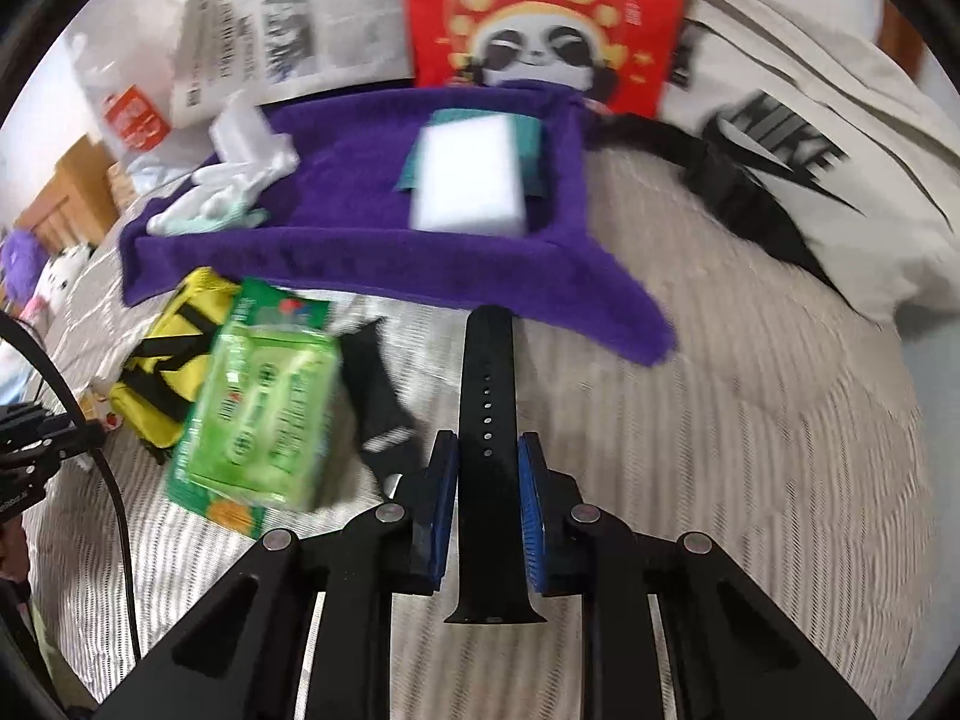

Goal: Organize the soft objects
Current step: 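Grasp the black watch strap with the right gripper while the left holds the packet, then carry the strap onto the purple towel with the right while the left carries the packet over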

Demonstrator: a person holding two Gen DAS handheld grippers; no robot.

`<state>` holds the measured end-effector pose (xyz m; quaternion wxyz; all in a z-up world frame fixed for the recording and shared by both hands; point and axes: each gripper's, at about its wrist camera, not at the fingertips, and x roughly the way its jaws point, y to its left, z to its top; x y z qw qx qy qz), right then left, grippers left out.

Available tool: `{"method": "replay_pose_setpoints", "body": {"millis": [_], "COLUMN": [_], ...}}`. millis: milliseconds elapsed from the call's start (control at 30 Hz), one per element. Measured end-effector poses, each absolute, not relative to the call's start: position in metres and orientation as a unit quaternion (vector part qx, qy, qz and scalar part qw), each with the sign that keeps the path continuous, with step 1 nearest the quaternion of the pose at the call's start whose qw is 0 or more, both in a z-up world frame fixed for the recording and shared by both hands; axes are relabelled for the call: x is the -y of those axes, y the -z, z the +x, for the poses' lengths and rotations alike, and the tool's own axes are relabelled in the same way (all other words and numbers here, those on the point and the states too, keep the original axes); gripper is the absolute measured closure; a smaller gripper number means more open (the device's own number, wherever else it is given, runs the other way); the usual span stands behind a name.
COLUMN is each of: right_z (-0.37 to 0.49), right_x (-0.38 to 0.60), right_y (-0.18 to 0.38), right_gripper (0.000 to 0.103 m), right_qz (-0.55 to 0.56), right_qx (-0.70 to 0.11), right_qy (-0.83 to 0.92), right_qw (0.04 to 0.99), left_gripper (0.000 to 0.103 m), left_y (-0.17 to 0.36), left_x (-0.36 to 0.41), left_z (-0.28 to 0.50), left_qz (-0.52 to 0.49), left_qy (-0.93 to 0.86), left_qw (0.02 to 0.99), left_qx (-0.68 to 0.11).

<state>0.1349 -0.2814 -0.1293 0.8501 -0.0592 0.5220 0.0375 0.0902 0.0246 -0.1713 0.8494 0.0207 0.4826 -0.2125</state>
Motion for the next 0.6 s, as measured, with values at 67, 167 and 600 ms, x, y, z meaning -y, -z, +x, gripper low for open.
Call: {"method": "replay_pose_setpoints", "body": {"millis": [67, 167, 600], "right_z": [0.134, 0.138, 0.151], "right_x": [0.291, 0.295, 0.288], "right_y": [0.130, 0.138, 0.145], "right_gripper": [0.083, 0.082, 0.083], "right_qz": [-0.051, -0.052, -0.021], "right_qx": [-0.527, -0.540, -0.537], "right_qy": [-0.023, -0.019, -0.028], "right_qw": [0.848, 0.840, 0.843], "left_gripper": [0.089, 0.089, 0.089], "left_y": [0.171, 0.172, 0.173], "left_x": [-0.025, -0.025, -0.023], "left_z": [0.090, 0.091, 0.093], "left_qz": [0.020, 0.018, 0.019], "left_qy": [0.213, 0.213, 0.211], "left_qw": [0.850, 0.850, 0.850], "left_qx": [-0.482, -0.482, -0.483]}}
